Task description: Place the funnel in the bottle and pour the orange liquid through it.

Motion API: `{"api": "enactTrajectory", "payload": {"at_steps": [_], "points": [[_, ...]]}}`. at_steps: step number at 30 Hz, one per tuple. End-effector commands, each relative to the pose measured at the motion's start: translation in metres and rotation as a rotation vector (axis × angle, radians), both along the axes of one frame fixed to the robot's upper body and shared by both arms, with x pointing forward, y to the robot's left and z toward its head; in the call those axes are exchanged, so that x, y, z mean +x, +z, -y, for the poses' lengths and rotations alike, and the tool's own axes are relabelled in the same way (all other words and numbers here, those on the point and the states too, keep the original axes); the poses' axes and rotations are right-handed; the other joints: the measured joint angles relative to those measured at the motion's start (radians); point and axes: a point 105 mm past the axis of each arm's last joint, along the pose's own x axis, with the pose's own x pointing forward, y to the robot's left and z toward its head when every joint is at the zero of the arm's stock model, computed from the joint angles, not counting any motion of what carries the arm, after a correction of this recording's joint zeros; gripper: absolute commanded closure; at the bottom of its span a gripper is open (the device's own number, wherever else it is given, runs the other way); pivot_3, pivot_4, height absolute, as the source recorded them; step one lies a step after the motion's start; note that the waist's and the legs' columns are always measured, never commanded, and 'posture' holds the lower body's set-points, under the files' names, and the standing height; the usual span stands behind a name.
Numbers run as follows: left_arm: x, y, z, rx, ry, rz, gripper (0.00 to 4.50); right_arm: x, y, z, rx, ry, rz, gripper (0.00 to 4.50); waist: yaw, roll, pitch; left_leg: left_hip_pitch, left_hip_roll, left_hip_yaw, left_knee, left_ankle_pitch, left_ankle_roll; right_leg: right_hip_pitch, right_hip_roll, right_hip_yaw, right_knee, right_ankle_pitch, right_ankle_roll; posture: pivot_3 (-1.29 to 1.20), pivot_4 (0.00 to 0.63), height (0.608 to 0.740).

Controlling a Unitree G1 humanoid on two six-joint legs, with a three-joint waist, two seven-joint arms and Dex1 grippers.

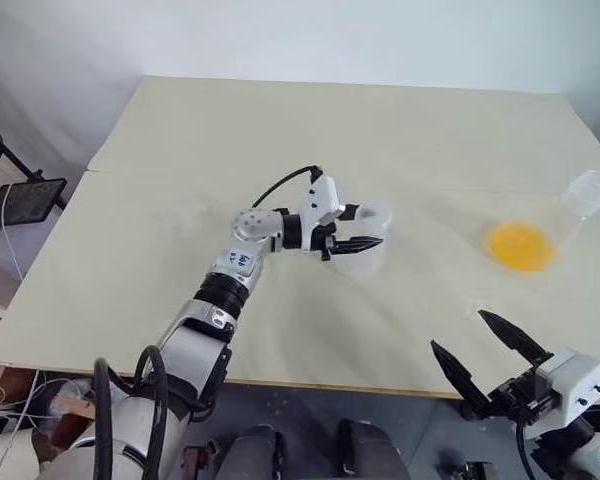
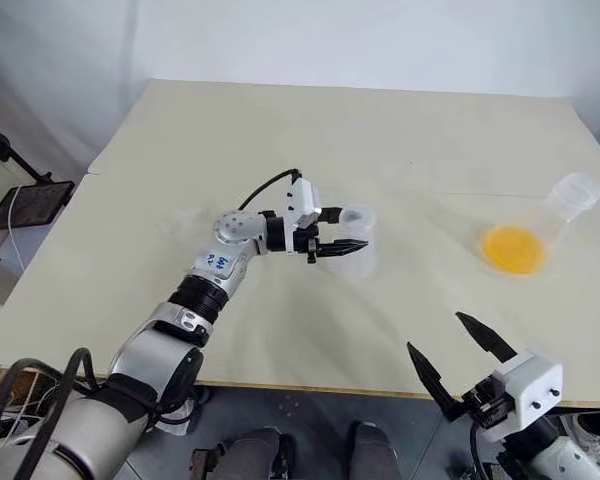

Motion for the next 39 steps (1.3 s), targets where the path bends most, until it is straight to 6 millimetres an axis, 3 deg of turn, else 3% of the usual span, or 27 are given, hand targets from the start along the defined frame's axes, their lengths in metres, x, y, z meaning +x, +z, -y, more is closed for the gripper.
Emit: {"api": "enactTrajectory", "payload": {"at_steps": [1,2,7,14,21,30,34,36,39], "points": [[-0.002,0.013,0.004,-0.020,-0.034,0.018,2.19,0.000,0.012,-0.005,-0.006,0.006,0.055,0.00,0.000,0.000,0.000,0.000,0.000,0.000,0.000,0.000,0.000,0.000,0.000,0.000,0.000,0.000,0.000,0.00,0.150,0.740],[-0.002,0.014,0.004,-0.026,-0.037,0.002,1.45,0.001,0.012,-0.005,-0.006,0.010,0.057,0.00,0.000,0.000,0.000,0.000,0.000,0.000,0.000,0.000,0.000,0.000,0.000,0.000,0.000,0.000,0.000,0.00,0.150,0.740],[-0.003,0.017,-0.004,-0.049,-0.045,-0.020,0.01,0.010,0.015,-0.007,-0.007,0.046,0.075,0.00,0.000,0.000,0.000,0.000,0.000,0.000,0.000,0.000,0.000,0.000,0.000,0.000,0.000,0.000,0.000,0.00,0.150,0.740],[0.003,0.019,-0.050,-0.117,0.053,-0.069,0.01,0.027,0.019,-0.015,-0.007,0.139,0.095,0.00,-0.005,0.000,0.000,0.000,0.001,-0.001,0.000,0.000,0.000,-0.001,0.000,0.000,0.001,0.000,0.000,0.00,0.150,0.740],[-0.009,0.009,-0.129,-0.186,0.260,-0.040,0.01,0.052,0.024,-0.024,-0.006,0.256,0.120,0.00,-0.007,0.000,0.000,0.000,0.001,-0.003,0.001,0.000,0.000,0.000,-0.002,0.001,0.003,0.000,0.000,0.00,0.150,0.740],[-0.069,-0.009,-0.253,-0.271,0.755,0.046,0.01,0.070,0.031,-0.050,0.025,0.468,0.119,0.00,-0.008,0.000,0.000,0.000,0.001,-0.008,0.001,0.000,0.000,0.001,-0.007,0.005,0.002,0.000,0.000,0.00,0.150,0.740],[-0.118,-0.034,-0.325,-0.302,1.130,-0.002,0.01,0.071,0.031,-0.064,0.019,0.595,0.097,0.00,-0.009,0.000,0.000,0.001,0.001,-0.008,0.001,-0.001,-0.001,0.002,-0.008,0.005,0.000,0.000,0.000,0.00,0.150,0.740],[-0.137,-0.044,-0.343,-0.294,1.237,-0.020,0.01,0.071,0.031,-0.068,0.008,0.627,0.095,0.00,-0.012,0.000,0.000,0.001,0.002,-0.008,0.000,-0.001,-0.001,0.002,-0.008,0.005,0.000,0.000,-0.001,0.00,0.150,0.740],[-0.151,-0.054,-0.351,-0.277,1.314,-0.041,0.01,0.073,0.032,-0.070,0.005,0.642,0.104,0.00,0.000,-0.001,-0.001,0.001,0.002,-0.009,0.000,-0.001,-0.001,0.002,-0.008,0.004,-0.003,-0.001,-0.001,0.00,0.150,0.740]]}}
